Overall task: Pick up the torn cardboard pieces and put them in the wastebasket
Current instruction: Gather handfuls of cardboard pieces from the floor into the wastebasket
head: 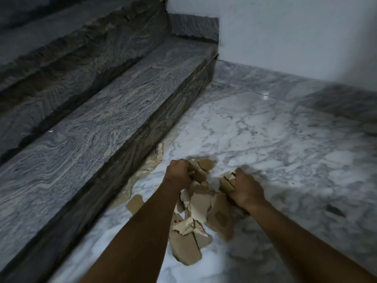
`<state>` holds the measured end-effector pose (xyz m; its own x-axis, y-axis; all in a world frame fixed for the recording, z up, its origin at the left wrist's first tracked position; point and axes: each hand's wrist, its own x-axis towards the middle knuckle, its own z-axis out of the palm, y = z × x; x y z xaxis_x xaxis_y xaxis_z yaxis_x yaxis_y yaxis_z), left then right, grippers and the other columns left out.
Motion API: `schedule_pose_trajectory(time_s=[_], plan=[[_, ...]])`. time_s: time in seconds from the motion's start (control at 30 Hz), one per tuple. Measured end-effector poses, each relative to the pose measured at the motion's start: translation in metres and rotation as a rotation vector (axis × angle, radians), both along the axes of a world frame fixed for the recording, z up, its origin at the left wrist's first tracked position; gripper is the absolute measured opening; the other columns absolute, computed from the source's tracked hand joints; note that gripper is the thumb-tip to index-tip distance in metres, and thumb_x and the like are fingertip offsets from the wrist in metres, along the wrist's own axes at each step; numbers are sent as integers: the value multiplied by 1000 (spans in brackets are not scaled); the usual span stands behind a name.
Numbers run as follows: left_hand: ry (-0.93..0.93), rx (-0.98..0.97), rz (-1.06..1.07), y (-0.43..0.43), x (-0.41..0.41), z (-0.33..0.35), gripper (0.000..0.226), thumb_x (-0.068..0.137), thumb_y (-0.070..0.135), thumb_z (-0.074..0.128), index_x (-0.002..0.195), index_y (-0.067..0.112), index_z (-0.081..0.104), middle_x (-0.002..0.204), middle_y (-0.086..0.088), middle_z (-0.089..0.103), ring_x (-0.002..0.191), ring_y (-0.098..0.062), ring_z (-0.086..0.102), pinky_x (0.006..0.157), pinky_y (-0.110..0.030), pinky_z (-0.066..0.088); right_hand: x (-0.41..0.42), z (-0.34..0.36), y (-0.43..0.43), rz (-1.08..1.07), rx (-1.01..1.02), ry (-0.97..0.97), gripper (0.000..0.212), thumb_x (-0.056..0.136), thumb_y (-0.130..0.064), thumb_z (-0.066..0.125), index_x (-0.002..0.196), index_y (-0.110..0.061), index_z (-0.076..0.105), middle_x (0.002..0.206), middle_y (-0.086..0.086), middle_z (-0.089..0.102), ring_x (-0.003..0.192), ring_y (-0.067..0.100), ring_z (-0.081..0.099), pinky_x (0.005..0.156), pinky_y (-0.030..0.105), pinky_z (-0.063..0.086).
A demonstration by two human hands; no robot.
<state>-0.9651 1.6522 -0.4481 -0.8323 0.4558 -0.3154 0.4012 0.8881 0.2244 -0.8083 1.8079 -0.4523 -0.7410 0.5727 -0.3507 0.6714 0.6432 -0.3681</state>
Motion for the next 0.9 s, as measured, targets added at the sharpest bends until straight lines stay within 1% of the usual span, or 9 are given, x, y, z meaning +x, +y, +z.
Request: schedule_pose_trajectory(time_s=[0.1, 0.2, 0.3, 0.43, 0.53, 0.63, 0.7, 0.83, 0.9], plan=[[-34, 28, 40, -2, 1, -2, 40, 73, 25, 70, 111, 16, 61, 114, -15, 63, 109, -33, 59, 85, -36, 51, 13, 2, -2, -25, 32, 87, 58, 80, -42, 75, 124, -17, 46, 117, 11, 62, 109, 34, 59, 82, 37, 49], [-49, 150, 94, -8, 1, 1, 34, 76, 34, 71, 105, 17, 68, 104, -13, 70, 100, -32, 65, 80, -33, 52, 26, 7, 3, -174, -152, 270, 54, 69, -37, 86, 114, -19, 61, 104, 3, 69, 100, 27, 65, 78, 30, 50], [-34, 499, 271, -25, 0, 22, 31, 79, 31, 73, 98, 7, 70, 93, -5, 72, 90, -24, 68, 76, -30, 51, 32, 22, 13, -290, -468, 387, 53, 57, -32, 96, 102, -18, 74, 94, -8, 74, 89, 13, 70, 77, 30, 56], [-178, 1027, 576, -53, 12, 62, 19, 77, 12, 81, 93, 12, 72, 92, -5, 72, 87, -23, 70, 77, -36, 58, 37, 31, -4, -147, -613, 148, 51, 49, -35, 98, 93, -21, 76, 88, -6, 76, 82, 11, 72, 75, 33, 61], [-277, 927, 600, -74, 22, 71, 21, 78, 12, 82, 96, 2, 74, 92, -12, 73, 84, -25, 70, 78, -42, 58, 43, 15, -35, -72, -414, 3, 65, 42, -51, 91, 95, -18, 73, 97, 1, 71, 90, 20, 69, 77, 32, 58], [-380, 762, 573, -94, 30, 70, 15, 74, 14, 85, 81, 4, 76, 76, -14, 73, 69, -29, 69, 70, -50, 60, 53, -2, -63, -87, -186, 8, 66, 59, -47, 84, 115, -20, 63, 116, 9, 60, 109, 32, 60, 88, 35, 53], [-498, 692, 530, -105, 30, 69, 20, 71, 15, 87, 78, 0, 76, 71, -18, 73, 64, -33, 69, 65, -51, 60, 57, -2, -72, -120, -192, 49, 66, 66, -43, 83, 123, -21, 57, 118, 7, 63, 112, 30, 61, 89, 35, 53], [-642, 561, 470, -116, 29, 72, 38, 54, 26, 93, 81, 4, 79, 79, -14, 76, 74, -33, 73, 72, -45, 61, 64, 5, -63, -109, -265, 60, 65, 65, -36, 86, 121, -22, 56, 117, 2, 68, 109, 26, 63, 82, 26, 49], [-662, 477, 397, -117, 29, 66, 30, 56, 22, 93, 77, 6, 79, 74, -5, 76, 72, -25, 73, 67, -36, 60, 69, 12, -54, -102, -321, 50, 68, 63, -34, 89, 118, -23, 49, 113, 1, 67, 105, 25, 64, 77, 27, 47]])
